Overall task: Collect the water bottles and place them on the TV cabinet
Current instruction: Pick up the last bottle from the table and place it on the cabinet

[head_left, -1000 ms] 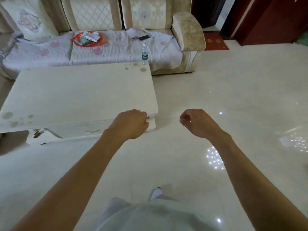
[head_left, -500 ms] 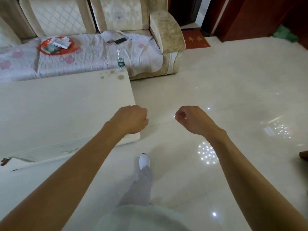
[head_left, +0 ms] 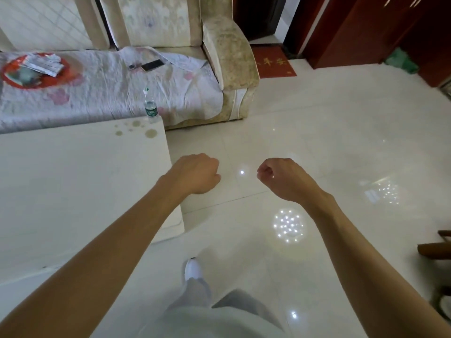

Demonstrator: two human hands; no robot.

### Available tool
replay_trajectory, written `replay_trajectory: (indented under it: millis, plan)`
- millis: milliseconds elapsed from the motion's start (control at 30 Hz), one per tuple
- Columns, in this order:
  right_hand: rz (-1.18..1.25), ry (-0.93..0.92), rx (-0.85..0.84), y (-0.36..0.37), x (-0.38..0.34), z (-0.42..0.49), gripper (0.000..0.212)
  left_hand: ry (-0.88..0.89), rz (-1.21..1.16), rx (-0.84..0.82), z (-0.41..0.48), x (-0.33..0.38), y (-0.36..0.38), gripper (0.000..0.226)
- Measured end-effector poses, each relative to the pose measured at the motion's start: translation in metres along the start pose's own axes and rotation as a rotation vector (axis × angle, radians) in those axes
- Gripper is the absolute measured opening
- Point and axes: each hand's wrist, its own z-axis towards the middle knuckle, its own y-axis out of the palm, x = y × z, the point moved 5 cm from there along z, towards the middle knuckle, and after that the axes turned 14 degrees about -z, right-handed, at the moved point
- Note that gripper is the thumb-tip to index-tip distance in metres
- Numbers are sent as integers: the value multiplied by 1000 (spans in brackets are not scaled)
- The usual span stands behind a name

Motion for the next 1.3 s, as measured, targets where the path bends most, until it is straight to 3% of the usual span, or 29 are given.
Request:
replay_trajectory:
  millis: [433, 800, 1133, 1300]
  plan:
    - [17, -90, -28, -25, 95, 142, 29, -82, 38, -26, 146, 14, -39, 36]
    - [-86, -277, -85, -63, 179, 277, 28, -265, -36, 106, 252, 65, -91, 38]
    - [-117, -510, -127, -63, 122, 356, 26, -518, -134, 132, 254, 0, -102, 37]
    - [-146, -569, -176, -63, 79, 398, 26, -562, -202, 183, 271, -60, -110, 36]
